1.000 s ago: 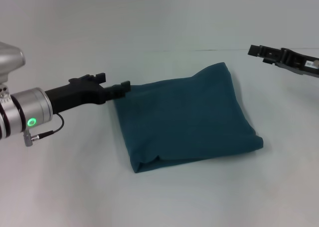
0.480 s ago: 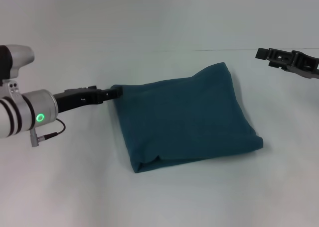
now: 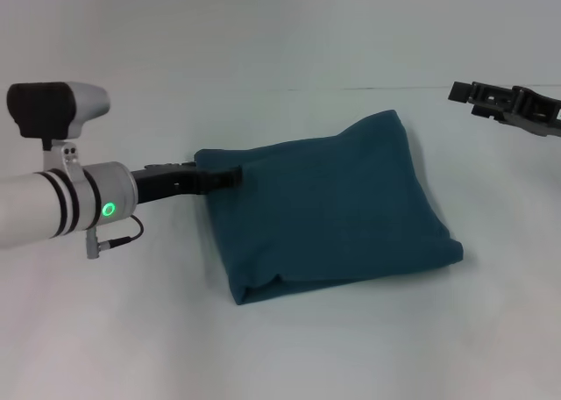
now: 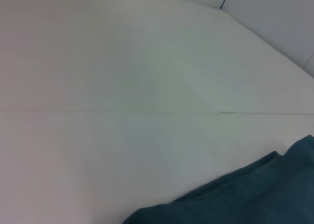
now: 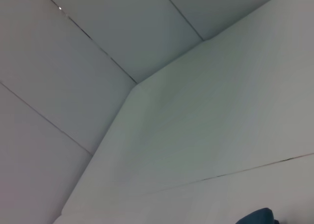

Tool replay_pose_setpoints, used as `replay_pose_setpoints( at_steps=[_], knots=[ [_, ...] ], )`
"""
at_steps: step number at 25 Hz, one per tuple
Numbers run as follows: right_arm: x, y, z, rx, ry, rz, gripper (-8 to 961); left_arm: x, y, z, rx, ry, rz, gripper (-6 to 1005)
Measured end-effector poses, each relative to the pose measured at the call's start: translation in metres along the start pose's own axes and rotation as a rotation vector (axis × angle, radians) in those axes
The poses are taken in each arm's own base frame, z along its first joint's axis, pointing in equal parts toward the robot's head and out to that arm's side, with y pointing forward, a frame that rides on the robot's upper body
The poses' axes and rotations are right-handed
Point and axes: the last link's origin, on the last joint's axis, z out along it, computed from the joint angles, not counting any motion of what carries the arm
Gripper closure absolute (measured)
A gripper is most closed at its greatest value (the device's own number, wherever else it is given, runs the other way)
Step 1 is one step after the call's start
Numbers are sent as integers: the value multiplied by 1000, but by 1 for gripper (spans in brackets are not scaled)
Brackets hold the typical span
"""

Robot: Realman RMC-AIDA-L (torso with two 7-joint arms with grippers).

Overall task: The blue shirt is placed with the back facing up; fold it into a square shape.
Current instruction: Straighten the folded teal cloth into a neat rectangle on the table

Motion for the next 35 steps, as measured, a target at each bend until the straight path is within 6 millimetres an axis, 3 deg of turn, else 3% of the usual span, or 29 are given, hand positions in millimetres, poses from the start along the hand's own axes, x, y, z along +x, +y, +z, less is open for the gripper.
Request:
replay_pose_setpoints(
  at_steps=[28,33,35],
  knots=[
    [3,-3,-1,12,-2,15,184,-1,12,11,-5,-33,71,182],
    [4,-5,-1,18,-1,16,185,-1,11,11,-1,-32,73,409],
    [4,-4,-1,19,1,15,185,-1,10,11,6,-30,72,453]
  ],
)
